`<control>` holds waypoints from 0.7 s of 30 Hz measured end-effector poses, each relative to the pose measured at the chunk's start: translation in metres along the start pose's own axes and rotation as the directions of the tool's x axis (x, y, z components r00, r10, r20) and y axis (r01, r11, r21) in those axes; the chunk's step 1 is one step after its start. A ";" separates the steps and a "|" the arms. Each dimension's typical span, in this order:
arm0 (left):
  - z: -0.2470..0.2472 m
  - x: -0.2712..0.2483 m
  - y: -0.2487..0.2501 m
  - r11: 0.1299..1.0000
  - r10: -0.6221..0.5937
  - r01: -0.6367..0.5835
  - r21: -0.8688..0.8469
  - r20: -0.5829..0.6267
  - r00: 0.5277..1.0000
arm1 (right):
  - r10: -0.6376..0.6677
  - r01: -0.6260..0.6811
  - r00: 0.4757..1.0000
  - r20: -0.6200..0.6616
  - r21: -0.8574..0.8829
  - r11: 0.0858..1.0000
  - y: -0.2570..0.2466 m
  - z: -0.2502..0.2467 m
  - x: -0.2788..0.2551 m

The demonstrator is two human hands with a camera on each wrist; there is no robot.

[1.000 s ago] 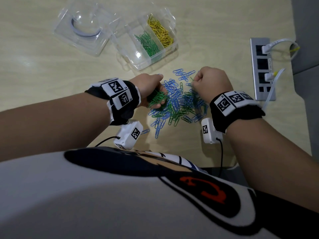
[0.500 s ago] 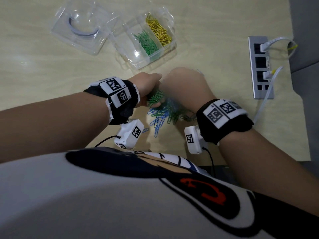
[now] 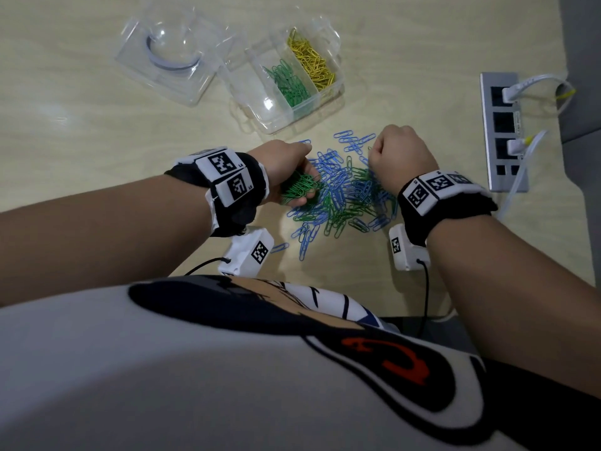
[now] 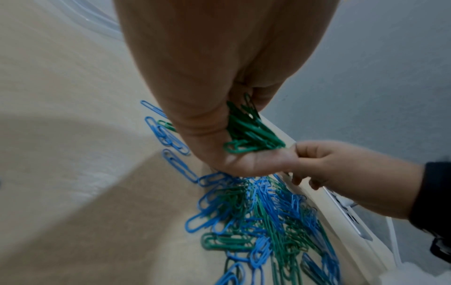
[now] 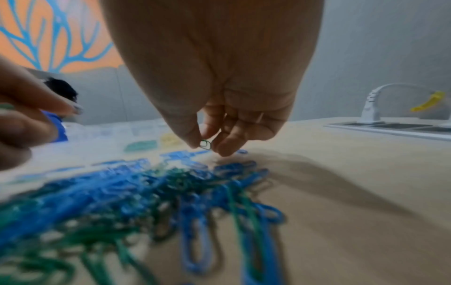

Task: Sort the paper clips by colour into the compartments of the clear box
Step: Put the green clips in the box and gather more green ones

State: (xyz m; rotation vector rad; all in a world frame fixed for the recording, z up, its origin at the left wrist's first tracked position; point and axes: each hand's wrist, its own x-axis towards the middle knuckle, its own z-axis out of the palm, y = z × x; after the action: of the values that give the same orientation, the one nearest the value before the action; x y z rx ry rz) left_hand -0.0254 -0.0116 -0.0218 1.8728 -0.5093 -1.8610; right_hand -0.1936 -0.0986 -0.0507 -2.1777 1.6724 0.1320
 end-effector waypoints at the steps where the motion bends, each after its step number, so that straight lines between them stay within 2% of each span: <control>1: 0.000 0.000 0.000 1.000 0.000 0.000 -0.003 0.000 1.000 | -0.049 0.050 0.998 -0.028 0.040 0.998 -0.003 -0.001 -0.002; 4: 0.000 0.002 0.000 1.000 -0.005 0.005 -0.001 0.000 1.000 | -0.113 0.118 0.992 -0.049 0.103 0.988 -0.013 -0.001 -0.007; 8: 0.001 0.004 0.000 1.000 -0.009 0.009 0.015 0.004 1.000 | -0.059 0.060 0.997 0.045 -0.021 0.998 -0.020 0.005 -0.001; 14: -0.001 0.002 0.001 1.000 -0.005 0.005 0.020 0.003 1.000 | -0.075 0.085 0.993 0.094 -0.104 0.991 -0.031 0.007 0.000; 21: -0.003 0.003 0.001 1.000 -0.012 0.012 0.016 -0.002 1.000 | -0.025 0.033 0.995 0.101 -0.082 0.996 -0.034 0.000 -0.005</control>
State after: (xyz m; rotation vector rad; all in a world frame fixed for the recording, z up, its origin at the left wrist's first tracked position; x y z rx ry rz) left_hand -0.0227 -0.0140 -0.0234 1.8924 -0.5148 -1.8678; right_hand -0.1626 -0.0869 -0.0411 -2.2171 1.6063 0.3028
